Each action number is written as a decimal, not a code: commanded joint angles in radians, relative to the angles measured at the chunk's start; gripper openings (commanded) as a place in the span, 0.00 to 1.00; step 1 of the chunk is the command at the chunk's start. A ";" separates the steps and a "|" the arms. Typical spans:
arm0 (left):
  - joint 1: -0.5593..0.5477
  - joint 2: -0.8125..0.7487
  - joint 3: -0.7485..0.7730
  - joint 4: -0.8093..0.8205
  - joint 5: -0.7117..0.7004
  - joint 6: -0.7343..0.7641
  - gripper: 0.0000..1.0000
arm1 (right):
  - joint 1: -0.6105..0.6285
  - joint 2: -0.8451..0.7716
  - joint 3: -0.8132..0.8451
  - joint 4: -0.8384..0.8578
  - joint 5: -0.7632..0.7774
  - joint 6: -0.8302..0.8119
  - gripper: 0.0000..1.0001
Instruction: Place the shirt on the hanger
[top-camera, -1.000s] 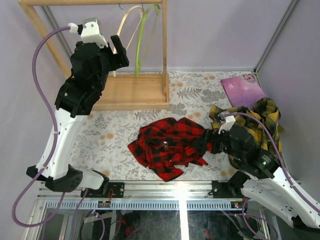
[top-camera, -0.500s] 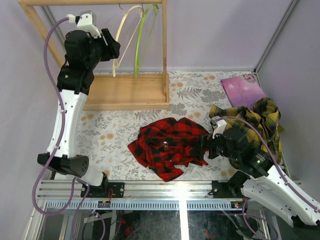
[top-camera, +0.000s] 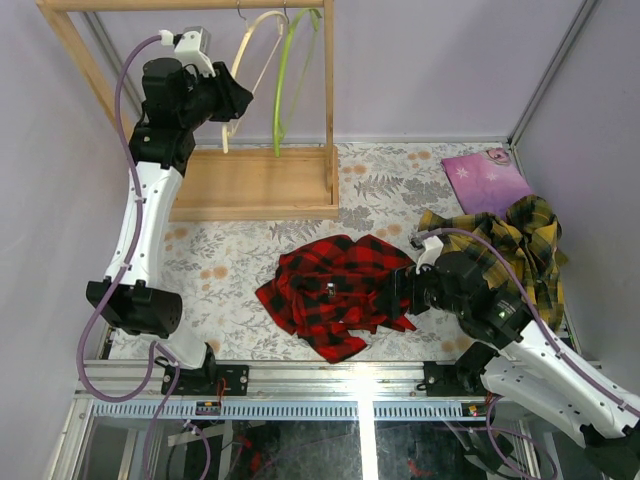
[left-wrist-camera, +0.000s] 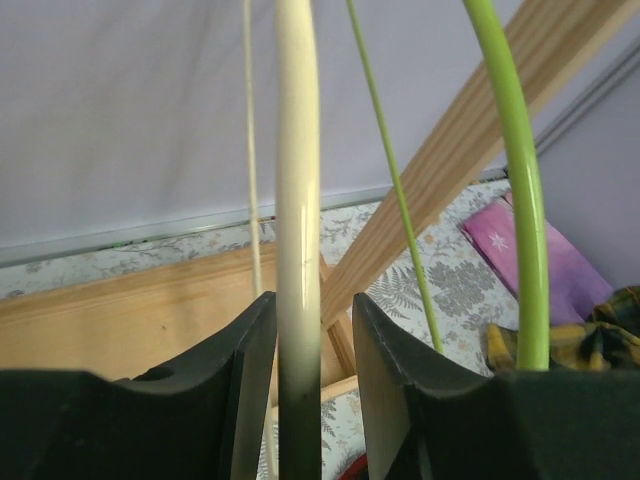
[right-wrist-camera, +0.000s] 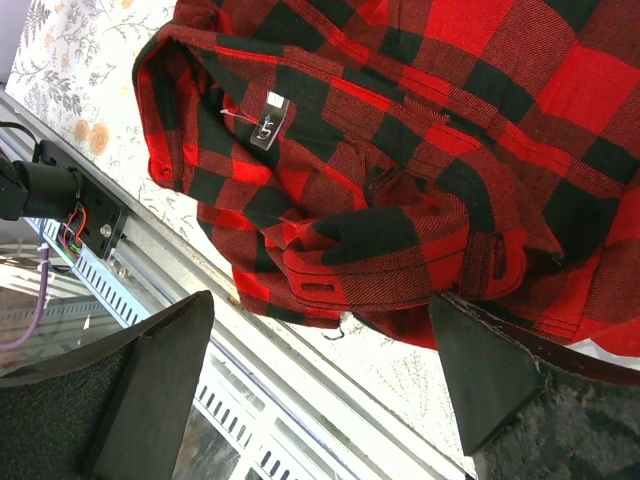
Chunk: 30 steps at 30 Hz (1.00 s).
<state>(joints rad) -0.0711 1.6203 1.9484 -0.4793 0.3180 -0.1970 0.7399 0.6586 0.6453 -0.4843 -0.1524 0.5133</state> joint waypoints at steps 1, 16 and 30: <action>0.005 0.000 -0.037 0.133 0.126 0.001 0.34 | 0.001 0.012 -0.016 0.061 -0.014 0.030 0.96; 0.005 -0.022 -0.019 0.229 0.101 -0.042 0.01 | 0.001 -0.023 -0.072 0.080 -0.004 0.117 0.93; 0.004 -0.170 -0.043 0.351 -0.019 -0.171 0.00 | 0.001 -0.020 -0.070 0.069 -0.010 0.126 0.93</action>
<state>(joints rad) -0.0715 1.5471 1.9091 -0.3237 0.3466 -0.3180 0.7399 0.6456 0.5724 -0.4351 -0.1516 0.6292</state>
